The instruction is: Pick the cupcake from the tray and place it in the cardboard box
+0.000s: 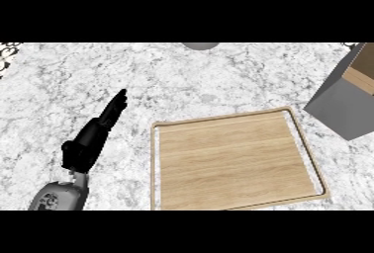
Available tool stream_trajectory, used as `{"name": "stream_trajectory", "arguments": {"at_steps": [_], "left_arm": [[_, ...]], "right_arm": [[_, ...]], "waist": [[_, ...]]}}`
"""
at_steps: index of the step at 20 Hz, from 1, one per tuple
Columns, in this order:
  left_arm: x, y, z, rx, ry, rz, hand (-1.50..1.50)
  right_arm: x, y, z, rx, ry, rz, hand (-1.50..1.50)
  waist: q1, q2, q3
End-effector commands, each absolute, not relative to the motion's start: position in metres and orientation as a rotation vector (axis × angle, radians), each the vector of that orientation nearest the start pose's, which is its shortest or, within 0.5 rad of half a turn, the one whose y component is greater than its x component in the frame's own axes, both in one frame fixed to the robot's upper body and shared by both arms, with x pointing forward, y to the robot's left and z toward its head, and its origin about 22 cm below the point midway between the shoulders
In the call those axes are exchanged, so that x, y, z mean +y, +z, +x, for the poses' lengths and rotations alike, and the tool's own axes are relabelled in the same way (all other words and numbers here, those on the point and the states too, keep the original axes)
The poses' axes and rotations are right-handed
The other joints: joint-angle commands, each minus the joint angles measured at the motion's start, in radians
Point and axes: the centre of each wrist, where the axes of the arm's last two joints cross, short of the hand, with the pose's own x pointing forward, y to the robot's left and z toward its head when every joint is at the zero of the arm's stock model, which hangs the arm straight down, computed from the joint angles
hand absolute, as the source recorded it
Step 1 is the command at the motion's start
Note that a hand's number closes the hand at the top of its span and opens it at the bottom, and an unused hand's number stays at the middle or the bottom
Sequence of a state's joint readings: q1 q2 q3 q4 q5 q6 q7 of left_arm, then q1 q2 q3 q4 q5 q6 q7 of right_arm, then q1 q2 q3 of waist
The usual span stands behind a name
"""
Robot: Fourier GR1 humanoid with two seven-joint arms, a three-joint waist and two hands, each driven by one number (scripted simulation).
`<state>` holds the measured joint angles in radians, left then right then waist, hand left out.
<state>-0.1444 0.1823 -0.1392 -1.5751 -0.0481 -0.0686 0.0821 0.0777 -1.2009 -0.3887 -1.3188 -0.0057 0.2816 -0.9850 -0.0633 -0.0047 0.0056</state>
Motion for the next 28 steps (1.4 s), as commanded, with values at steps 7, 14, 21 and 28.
{"name": "stream_trajectory", "arguments": {"at_steps": [7,14,21,28], "left_arm": [[0.201,0.052,0.284,-1.613,-0.458,-0.044,0.00],[0.200,0.049,0.283,-1.624,-0.472,-0.064,0.00],[0.183,0.033,0.286,-1.613,-0.511,-0.115,0.00],[0.183,0.060,0.291,-1.634,-0.507,-0.075,0.00]], "right_arm": [[-0.577,0.286,0.184,-2.084,1.149,-0.487,1.50],[-0.572,0.278,0.199,-2.055,1.084,-0.454,1.50],[-0.561,0.272,0.232,-2.036,1.104,-0.603,1.50],[-0.531,0.234,0.276,-1.996,1.231,-0.605,1.50]], "waist": [[0.078,0.014,-0.001],[0.105,0.015,-0.003],[0.135,0.025,-0.003],[0.124,0.018,-0.004]]}}
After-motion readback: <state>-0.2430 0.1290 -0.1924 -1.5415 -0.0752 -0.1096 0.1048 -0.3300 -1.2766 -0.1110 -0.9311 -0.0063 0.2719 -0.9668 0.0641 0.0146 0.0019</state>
